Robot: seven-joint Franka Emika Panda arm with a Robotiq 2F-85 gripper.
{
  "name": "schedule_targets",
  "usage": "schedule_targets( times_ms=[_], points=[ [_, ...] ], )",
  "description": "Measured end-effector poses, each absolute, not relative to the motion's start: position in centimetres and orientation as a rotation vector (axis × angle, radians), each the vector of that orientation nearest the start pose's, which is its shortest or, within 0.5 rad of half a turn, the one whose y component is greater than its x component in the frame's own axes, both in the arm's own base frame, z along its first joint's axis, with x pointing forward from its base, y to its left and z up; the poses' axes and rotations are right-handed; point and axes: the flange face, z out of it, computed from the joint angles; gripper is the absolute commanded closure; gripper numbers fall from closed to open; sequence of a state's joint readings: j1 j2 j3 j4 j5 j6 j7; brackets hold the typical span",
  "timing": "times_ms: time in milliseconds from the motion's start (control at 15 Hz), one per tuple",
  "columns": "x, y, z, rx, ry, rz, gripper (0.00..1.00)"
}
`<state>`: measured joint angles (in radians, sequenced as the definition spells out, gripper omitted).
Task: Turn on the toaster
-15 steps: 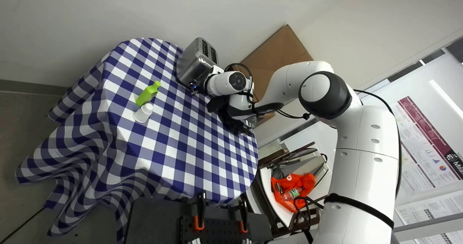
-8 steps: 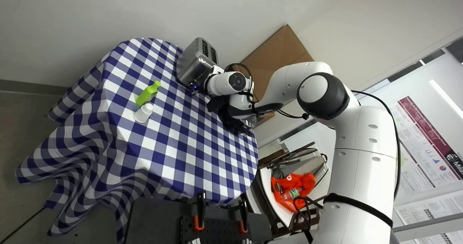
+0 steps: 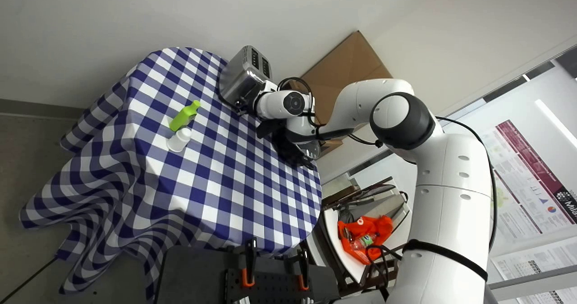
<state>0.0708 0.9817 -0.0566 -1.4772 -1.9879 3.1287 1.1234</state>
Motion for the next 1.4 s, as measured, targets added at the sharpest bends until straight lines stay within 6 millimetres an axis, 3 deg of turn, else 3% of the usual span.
schedule_targets(
  times_ms=[800, 1400],
  points=[
    [64.92, 9.22, 8.07, -2.961, -1.473, -1.029, 1.0],
    [65.73, 9.17, 8.65, -2.97, -1.459, -1.068, 1.0]
  ],
)
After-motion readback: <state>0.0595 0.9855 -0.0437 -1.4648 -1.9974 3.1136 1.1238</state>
